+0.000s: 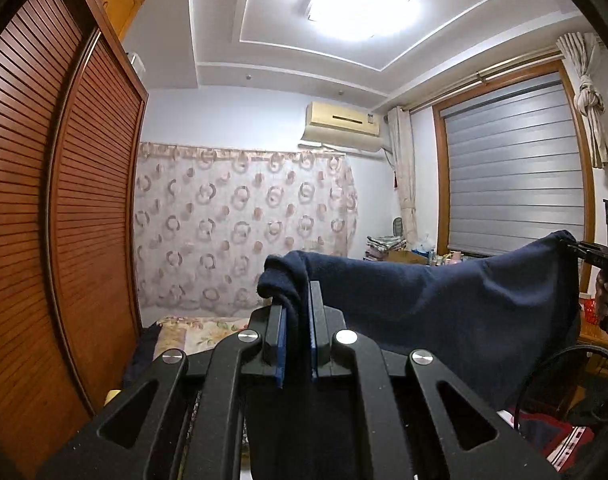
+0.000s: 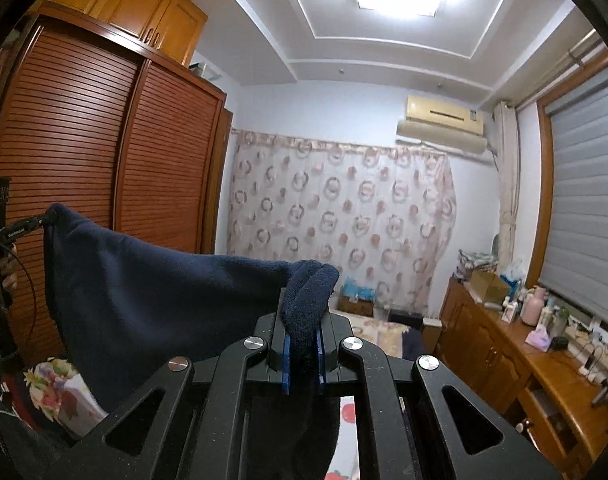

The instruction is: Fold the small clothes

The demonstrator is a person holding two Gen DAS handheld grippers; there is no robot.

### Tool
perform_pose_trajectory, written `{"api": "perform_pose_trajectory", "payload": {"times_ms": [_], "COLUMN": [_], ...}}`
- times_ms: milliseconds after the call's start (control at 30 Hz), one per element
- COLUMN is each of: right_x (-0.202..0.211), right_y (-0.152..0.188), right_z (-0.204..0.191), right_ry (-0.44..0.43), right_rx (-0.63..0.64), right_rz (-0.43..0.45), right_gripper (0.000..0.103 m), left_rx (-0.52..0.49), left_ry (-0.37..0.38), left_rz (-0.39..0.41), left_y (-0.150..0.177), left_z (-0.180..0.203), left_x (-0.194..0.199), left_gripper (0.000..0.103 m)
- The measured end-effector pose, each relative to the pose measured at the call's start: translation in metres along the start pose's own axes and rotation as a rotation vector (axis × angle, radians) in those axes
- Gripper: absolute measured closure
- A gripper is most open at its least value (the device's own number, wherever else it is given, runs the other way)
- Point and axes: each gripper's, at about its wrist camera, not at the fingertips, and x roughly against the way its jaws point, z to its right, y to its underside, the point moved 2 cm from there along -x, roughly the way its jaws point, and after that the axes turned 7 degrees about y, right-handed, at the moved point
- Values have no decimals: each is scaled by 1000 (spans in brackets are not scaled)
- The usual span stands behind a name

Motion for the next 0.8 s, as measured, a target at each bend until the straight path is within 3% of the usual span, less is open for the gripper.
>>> {"api": "perform_pose_trajectory", "payload": {"times_ms": [200,400,500,633,733,800], "right_x": [-14,-53,-106,-203,-285,-338], "right_y": [17,29,45,93,145,187], "right_z": [-2,-6,1,3,2,3], "right_ry": [-29,-19,-21,-1,42,82], "right_rx": [-31,-10,-12,-15,-22,-36], "right_rz": [6,-60,-151,-288,-410,-552], "right_gripper": [94,94,94,94,86,77], "left_rx": [-1,-1,18,9,-31,0], "left_ry": [-8,-38,-54,-103,-127,-99], "left_rz": [4,-81,-168,-298,-418,-474], "left_y": [1,14,39,95,148,172], "left_z": [0,-10,-26,-46,-62,-66], "left_x": [-1,-58,-112,-200,-261,-276], "left_gripper": [94,94,94,90,71,56]}}
